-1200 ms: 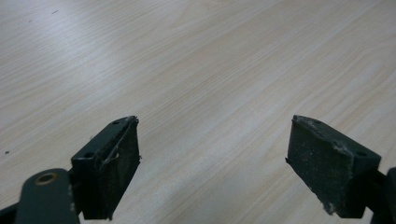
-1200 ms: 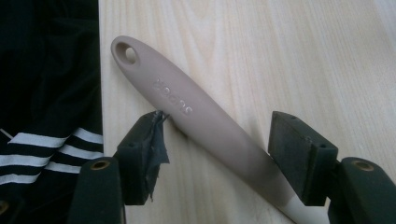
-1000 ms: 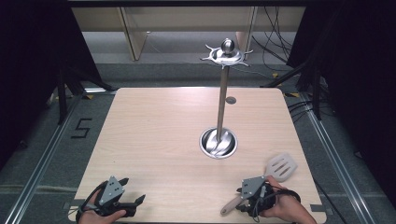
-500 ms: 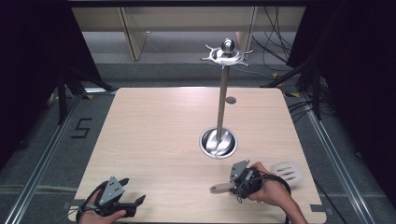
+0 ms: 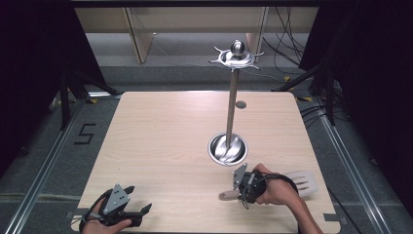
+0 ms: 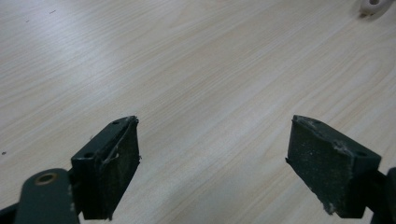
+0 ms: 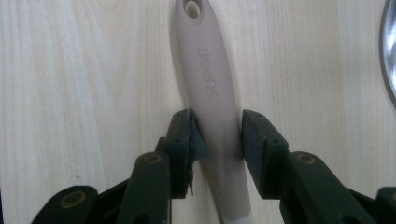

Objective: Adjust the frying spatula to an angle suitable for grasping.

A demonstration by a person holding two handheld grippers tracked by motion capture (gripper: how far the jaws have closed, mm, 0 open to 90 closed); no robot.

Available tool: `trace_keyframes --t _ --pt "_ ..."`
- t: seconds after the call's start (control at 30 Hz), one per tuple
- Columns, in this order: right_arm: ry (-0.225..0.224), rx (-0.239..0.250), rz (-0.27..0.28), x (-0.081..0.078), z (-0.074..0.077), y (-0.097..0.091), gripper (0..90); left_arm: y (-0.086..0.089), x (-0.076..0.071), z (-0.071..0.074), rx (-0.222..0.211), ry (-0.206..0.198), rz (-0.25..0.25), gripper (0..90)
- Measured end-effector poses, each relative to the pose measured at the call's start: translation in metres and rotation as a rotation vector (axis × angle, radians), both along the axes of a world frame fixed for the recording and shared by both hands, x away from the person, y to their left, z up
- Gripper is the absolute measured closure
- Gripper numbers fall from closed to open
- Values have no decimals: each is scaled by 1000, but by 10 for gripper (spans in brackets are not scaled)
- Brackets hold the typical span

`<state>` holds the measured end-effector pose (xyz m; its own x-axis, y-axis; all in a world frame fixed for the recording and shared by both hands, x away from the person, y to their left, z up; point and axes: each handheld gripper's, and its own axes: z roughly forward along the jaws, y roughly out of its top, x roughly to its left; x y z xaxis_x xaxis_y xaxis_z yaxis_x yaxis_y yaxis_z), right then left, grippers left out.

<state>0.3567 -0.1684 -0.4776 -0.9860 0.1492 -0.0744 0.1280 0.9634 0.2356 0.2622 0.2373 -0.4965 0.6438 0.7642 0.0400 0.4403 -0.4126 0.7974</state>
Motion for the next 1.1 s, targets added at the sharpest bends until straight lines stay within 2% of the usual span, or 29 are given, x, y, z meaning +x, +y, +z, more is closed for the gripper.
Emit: trace_keyframes --t 0.07,0.13,0.17,0.2,0.23,0.27,0.3,0.33,0.37,0.4,0.43,0.5,0.53,0.57,0.63,0.7,0.77,0.8,0.83,0.87,0.9,0.93,0.97,1.0,1.03,1.07,1.1 --pt "-15 -9 41 2 0 2 659 0 1 0 10 -6 -8 162" --pt "-13 -19 36 2 0 4 660 1 1 1 15 -7 -12 163" --pt "-12 -51 26 1 1 7 664 0 0 0 -1 -9 -4 162" --pt "-12 -51 26 1 1 7 664 -1 0 0 -3 -7 -1 162" --pt "-22 -46 115 6 1 9 668 -1 0 0 -10 2 1 162" --pt "-19 -51 104 5 1 9 669 -1 0 0 -14 0 3 162" --pt "-18 -60 69 3 2 9 672 0 0 0 1 -7 -8 162" --pt "-18 -60 69 3 2 9 672 0 0 0 1 -7 -8 162" --pt "-12 -64 38 0 2 10 675 -1 0 0 -14 -6 4 162" --pt "-44 -65 114 3 1 11 679 -1 0 1 -29 -20 11 163" --pt "-30 -58 86 1 1 11 680 -1 0 1 -28 -33 7 163" --pt "-43 -65 74 0 1 12 686 1 0 1 -5 -29 5 163" --pt "-60 -86 59 1 2 12 689 0 0 1 -9 -23 12 163" --pt "-73 -78 81 3 2 12 690 0 0 1 -12 -20 15 163" --pt "-71 -90 26 1 3 12 695 -1 -1 1 -38 -23 16 163" --pt "-84 -84 21 2 3 11 696 -2 -1 1 -48 -23 18 163" --pt "-96 -17 -3 7 7 5 697 -2 -1 1 -56 -22 21 163" --pt "-98 15 -2 9 9 2 697 0 -1 2 -33 -36 9 163" --pt "-103 40 -33 9 12 -1 697 0 -1 3 -28 -35 3 163" --pt "-86 70 -84 8 15 -5 697 0 -1 2 -30 -38 6 163" --pt "-91 97 -87 10 18 -9 697 0 -1 2 -30 -38 6 163" --pt "-91 97 -87 10 18 -9 697 0 -1 2 -27 -38 5 163" --pt "-118 157 -84 13 24 -17 697 -1 -1 2 -37 -39 6 163" --pt "-118 157 -84 13 24 -17 697 -1 -1 2 -37 -39 6 163" --pt "-138 198 -125 14 29 -23 697 -1 -1 2 -37 -39 7 163" --pt "-138 198 -125 14 29 -23 697 -1 -1 2 -38 -39 7 163" --pt "-171 237 -144 14 34 -29 697 -1 -1 2 -36 -39 6 163"
